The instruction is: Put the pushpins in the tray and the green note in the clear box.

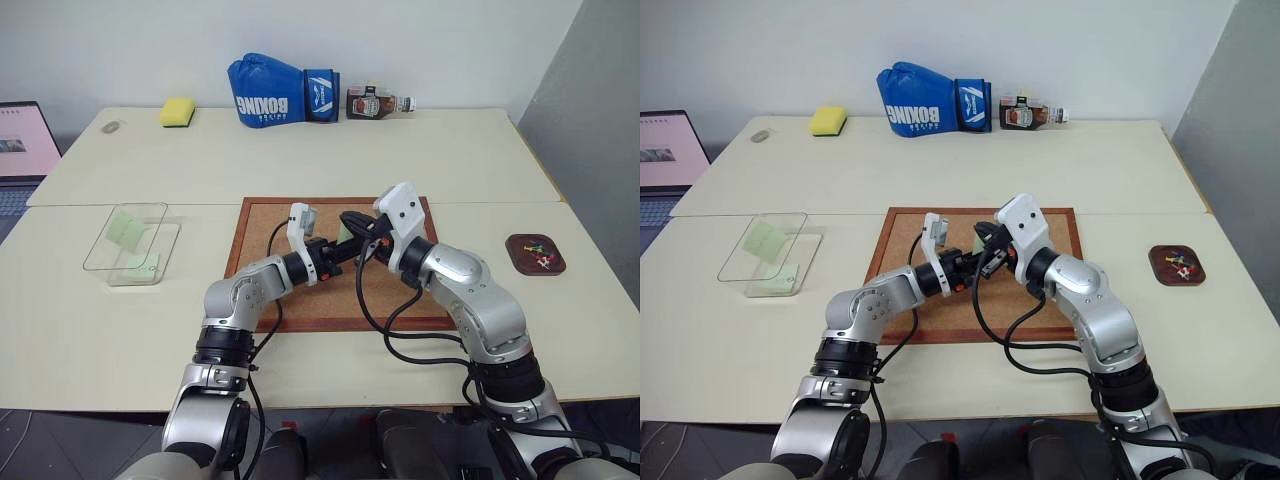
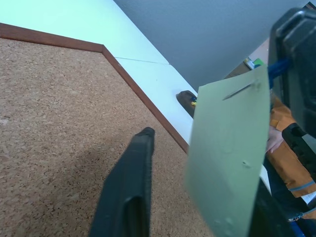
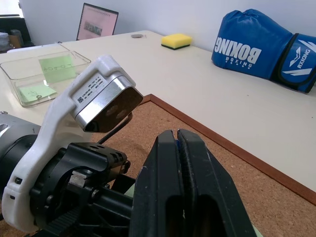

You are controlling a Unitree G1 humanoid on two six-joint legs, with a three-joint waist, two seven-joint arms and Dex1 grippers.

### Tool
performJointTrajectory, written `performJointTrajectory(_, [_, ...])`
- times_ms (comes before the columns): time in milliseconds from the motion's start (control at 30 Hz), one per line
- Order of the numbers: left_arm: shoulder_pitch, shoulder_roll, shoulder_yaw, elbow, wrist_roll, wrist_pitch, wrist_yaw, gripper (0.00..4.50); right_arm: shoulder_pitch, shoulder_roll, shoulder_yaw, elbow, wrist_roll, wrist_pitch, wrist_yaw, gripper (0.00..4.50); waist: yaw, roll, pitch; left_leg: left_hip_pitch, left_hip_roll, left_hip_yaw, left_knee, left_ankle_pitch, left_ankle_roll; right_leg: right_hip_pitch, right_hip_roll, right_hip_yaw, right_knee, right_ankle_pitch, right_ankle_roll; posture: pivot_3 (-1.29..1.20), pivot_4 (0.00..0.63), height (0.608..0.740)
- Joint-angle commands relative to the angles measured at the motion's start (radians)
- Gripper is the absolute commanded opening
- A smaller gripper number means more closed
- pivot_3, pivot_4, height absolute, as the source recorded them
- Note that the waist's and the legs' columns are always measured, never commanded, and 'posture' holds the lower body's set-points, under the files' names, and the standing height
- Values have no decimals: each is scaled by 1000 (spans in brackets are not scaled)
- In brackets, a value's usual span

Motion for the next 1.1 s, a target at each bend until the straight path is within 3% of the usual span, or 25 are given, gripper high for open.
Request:
performJointTrajectory(33, [-19,-13,8,-25,-9,3,8,406,-3,-4,-7,-33,8,-13,-2,0,0,0,0,0,0,0,0,0,0,0,0,0,0,0,0,0,150,740])
performJointTrajectory(100, [-16,-17,8,-23,-7,7,15,73,-1,-5,-8,-35,8,-12,-4,0,0,0,0,0,0,0,0,0,0,0,0,0,0,0,0,0,150,740])
performJointTrajectory(467, [-13,-72,92,25,-60,97,119,73,2,-22,-28,-42,5,-13,-19,0,0,0,0,0,0,0,0,0,0,0,0,0,0,0,0,0,150,740])
performJointTrajectory(900, [0,-110,68,14,-55,117,123,73,21,-59,-86,-87,4,10,-65,0,0,0,0,0,0,0,0,0,0,0,0,0,1,0,0,0,150,740])
performJointTrajectory(1100, [4,-6,-250,-180,174,-101,-18,73,141,-191,-257,-148,-33,63,-121,0,17,0,0,-1,-1,-1,0,0,-1,1,0,0,0,0,0,0,150,740])
